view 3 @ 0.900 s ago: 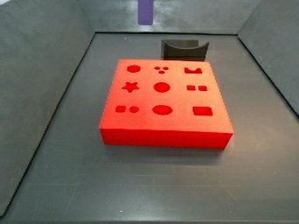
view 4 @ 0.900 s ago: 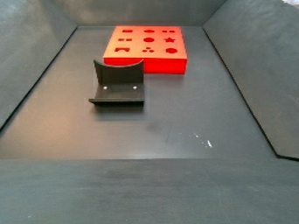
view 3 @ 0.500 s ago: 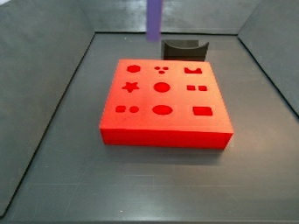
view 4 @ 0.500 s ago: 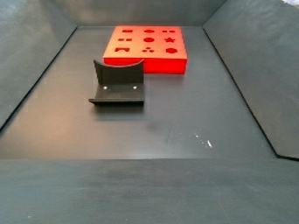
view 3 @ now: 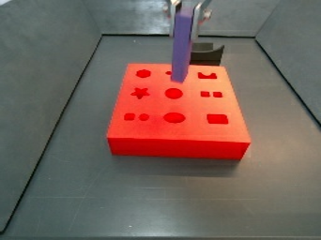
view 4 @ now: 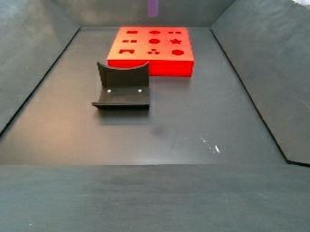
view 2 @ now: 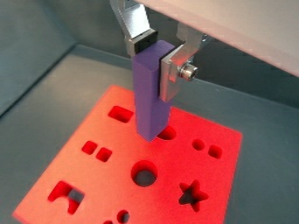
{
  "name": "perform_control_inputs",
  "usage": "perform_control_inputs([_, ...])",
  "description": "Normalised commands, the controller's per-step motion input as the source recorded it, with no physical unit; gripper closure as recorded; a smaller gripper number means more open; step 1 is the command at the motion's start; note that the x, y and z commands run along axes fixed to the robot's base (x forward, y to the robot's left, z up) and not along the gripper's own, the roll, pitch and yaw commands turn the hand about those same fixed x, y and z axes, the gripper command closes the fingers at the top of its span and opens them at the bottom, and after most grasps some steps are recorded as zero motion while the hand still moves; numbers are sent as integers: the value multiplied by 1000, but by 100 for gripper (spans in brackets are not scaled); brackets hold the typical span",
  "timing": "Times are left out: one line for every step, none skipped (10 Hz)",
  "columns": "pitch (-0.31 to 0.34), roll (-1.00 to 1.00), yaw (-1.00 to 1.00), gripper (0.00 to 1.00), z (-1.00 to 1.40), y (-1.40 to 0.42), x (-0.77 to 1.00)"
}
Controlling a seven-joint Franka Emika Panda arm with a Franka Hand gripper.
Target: Insert the rectangle object.
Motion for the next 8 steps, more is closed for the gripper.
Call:
perform_control_inputs([0,-39,-846,100,-260,-260,0])
perform_control_inputs([0,-76,-891,100,-194,-183,0])
perform_control_inputs([0,-100,-920,100,-157,-134,0])
perform_control_inputs([0,-110,-909,100,-180,-109,0])
perform_control_inputs([0,-127,-871,100,-143,-106,11])
perform_control_inputs([0,-134,-863,100,-134,-106,20])
perform_control_inputs([21,-139,-494,100,-194,0,631])
perform_control_inputs([21,-173,-360,100,-117,-49,760])
